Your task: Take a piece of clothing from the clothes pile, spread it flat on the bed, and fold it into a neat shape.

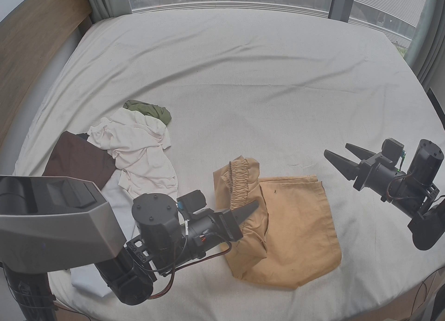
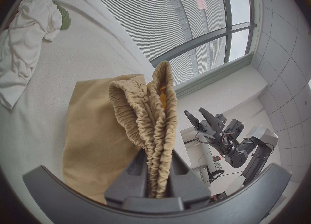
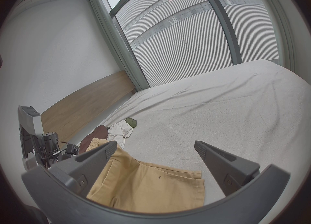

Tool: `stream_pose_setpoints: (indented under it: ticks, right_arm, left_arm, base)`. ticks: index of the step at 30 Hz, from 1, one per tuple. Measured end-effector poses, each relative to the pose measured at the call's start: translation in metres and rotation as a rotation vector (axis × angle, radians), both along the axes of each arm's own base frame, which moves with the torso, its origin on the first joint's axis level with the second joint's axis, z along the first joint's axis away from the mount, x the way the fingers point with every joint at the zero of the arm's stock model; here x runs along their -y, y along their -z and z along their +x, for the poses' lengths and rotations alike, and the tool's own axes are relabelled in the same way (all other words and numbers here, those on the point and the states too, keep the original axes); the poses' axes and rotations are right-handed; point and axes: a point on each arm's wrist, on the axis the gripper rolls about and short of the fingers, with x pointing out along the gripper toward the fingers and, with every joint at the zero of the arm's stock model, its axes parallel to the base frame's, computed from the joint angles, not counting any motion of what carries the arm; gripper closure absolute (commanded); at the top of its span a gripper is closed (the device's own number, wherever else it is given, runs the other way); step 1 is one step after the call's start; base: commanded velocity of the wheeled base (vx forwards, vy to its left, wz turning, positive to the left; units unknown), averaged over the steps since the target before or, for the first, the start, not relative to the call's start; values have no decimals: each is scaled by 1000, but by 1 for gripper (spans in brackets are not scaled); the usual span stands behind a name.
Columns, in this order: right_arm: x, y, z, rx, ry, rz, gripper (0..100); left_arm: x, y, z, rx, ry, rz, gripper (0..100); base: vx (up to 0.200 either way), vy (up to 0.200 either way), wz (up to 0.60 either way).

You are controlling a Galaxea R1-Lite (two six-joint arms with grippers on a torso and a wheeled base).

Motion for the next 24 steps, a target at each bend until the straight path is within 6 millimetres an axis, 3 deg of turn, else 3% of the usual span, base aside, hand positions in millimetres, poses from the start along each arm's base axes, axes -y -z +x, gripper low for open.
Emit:
stream_pose_setpoints:
  ticks: [24]
  right_arm:
    - [0,-2,1,6,2,3,0]
  left_arm:
    - [64,-4,-2,-59,126,-21,100]
  base:
    - [0,0,0]
